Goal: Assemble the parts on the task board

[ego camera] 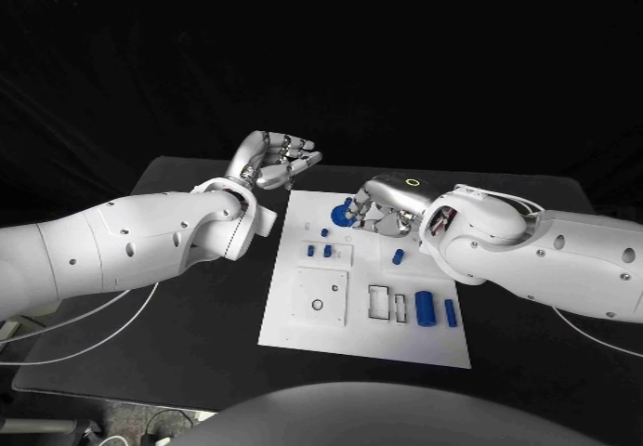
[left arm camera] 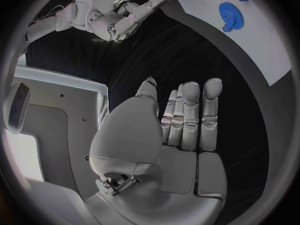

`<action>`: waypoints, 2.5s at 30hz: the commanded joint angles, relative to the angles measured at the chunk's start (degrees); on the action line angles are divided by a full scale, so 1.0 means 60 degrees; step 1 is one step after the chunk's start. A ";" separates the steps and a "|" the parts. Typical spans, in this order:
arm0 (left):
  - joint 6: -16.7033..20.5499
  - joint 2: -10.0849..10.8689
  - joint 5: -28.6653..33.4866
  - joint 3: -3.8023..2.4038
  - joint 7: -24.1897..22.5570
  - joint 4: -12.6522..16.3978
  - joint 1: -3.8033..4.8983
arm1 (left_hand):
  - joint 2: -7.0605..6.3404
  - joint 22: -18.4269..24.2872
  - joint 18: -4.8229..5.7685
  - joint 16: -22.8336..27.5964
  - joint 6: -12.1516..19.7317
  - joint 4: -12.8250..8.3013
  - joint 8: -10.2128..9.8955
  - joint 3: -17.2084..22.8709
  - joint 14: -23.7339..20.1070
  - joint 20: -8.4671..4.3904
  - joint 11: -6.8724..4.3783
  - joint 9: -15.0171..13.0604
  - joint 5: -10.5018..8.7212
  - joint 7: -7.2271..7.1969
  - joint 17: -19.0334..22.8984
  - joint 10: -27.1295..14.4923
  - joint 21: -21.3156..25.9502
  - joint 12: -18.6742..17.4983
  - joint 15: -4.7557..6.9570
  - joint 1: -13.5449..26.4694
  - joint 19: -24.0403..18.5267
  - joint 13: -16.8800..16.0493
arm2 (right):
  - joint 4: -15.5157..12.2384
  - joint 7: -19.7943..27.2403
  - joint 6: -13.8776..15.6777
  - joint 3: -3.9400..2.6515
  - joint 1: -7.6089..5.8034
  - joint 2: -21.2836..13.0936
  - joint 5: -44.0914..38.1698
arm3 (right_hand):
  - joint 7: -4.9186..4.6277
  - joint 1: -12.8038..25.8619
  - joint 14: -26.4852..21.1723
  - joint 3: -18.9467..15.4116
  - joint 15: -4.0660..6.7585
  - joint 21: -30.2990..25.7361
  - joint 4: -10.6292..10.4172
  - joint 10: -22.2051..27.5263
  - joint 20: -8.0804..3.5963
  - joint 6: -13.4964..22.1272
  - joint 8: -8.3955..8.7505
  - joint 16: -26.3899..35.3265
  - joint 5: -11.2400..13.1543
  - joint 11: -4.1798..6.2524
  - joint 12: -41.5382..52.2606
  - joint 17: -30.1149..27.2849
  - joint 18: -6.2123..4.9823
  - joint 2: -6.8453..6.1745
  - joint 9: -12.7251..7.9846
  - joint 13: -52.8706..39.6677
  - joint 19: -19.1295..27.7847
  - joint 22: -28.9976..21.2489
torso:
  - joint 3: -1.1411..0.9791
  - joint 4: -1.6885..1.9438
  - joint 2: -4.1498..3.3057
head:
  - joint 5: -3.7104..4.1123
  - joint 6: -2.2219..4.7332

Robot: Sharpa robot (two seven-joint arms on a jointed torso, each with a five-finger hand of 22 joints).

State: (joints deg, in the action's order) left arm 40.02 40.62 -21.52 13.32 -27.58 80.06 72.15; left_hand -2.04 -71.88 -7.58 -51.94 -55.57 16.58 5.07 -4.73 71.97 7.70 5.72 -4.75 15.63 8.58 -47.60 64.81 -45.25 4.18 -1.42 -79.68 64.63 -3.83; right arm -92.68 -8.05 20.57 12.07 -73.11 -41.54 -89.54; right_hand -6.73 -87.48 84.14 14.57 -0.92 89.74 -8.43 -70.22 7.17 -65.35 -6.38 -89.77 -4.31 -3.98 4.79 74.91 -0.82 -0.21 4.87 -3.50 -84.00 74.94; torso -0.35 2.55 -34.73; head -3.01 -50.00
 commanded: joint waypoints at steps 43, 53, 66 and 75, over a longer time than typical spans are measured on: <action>-0.0136 0.0035 -0.0065 -0.0008 -0.0109 0.0050 0.0001 | 0.0126 0.0016 -0.0140 0.0042 0.0030 0.0020 -0.0071 -0.0067 0.0009 0.0014 0.0003 0.0016 0.0058 0.0076 0.0012 -0.0098 0.0094 -0.0056 -0.0038 -0.0045 0.0042 0.0015 | -0.0122 0.0221 -0.2403 0.0012 0.0854 0.0676 -0.1031 | -0.0102 -0.0012 0.0976 0.0185 -0.0129 0.0043 0.0058 0.0075 0.0097 0.0089 0.0062 -0.0039 -0.0094 -0.0132 -0.0213 0.2514 0.0136 -0.0030 0.0091 0.0015 -0.1000 0.2510 | 0.0008 0.0003 -0.0006 | 0.0168 0.0000; -0.0139 0.0108 -0.0068 -0.0009 -0.0109 0.0136 0.0002 | 0.0126 0.0016 -0.0140 0.0043 0.0031 0.0020 -0.0071 -0.0068 0.0009 0.0014 0.0003 0.0016 0.0058 0.0076 0.0012 -0.0098 0.0094 -0.0056 -0.0038 -0.0047 0.0043 0.0015 | 0.0001 0.0176 -0.2557 0.0013 0.1001 0.0831 -0.1257 | -0.0106 -0.0014 0.0976 0.0192 -0.0135 0.0043 0.0065 0.0094 0.0103 0.0102 0.0073 -0.0039 -0.0090 -0.0135 -0.0218 0.2514 0.0136 -0.0038 0.0088 0.0015 -0.1000 0.2510 | 0.0010 0.0001 -0.0009 | 0.0204 0.0000; -0.0140 0.0156 -0.0069 -0.0010 -0.0120 0.0156 0.0003 | 0.0134 0.0016 -0.0138 0.0049 0.0035 0.0018 -0.0075 -0.0071 0.0010 0.0015 0.0003 0.0017 0.0060 0.0077 0.0015 -0.0101 0.0096 -0.0055 -0.0038 -0.0066 0.0053 0.0014 | 0.0061 0.0088 -0.2724 0.0013 0.1039 0.0878 -0.1322 | -0.0115 -0.0003 0.0976 0.0196 -0.0142 0.0043 0.0068 0.0119 0.0112 0.0117 0.0089 -0.0039 -0.0077 -0.0143 -0.0221 0.2514 0.0136 -0.0058 0.0084 0.0014 -0.1000 0.2510 | -0.0005 -0.0007 -0.0004 | 0.0200 0.0000; -0.0153 0.0181 -0.0069 -0.0011 -0.0129 0.0153 0.0003 | 0.0134 0.0016 -0.0138 0.0049 0.0035 0.0018 -0.0075 -0.0071 0.0010 0.0015 0.0003 0.0017 0.0060 0.0077 0.0015 -0.0101 0.0096 -0.0055 -0.0038 -0.0066 0.0053 0.0014 | 0.0194 0.0100 -0.2715 0.0014 0.1055 0.0931 -0.1326 | -0.0121 0.0014 0.0976 0.0200 -0.0147 0.0043 0.0060 0.0134 0.0118 0.0127 0.0099 -0.0039 -0.0062 -0.0149 -0.0221 0.2514 0.0136 -0.0059 0.0082 0.0014 -0.1000 0.2510 | 0.0003 0.0006 -0.0005 | 0.0241 0.0000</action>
State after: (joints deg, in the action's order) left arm 39.65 41.73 -21.65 13.31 -27.67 80.84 72.13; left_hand -1.74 -71.84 -7.58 -51.95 -55.37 16.74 4.84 -4.88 71.97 7.70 5.92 -4.69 15.62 8.79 -47.55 64.60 -45.04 4.18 -1.42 -79.98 64.63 -3.83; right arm -91.65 -7.19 5.30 12.13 -66.86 -36.01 -96.56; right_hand -7.22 -87.19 84.00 15.36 -1.46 89.74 -7.99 -69.77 7.60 -64.67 -5.46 -89.77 -4.61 -4.78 3.74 74.94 -0.82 -0.52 5.26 -3.51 -84.00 74.95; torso -0.35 2.55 -34.71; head -1.69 -50.00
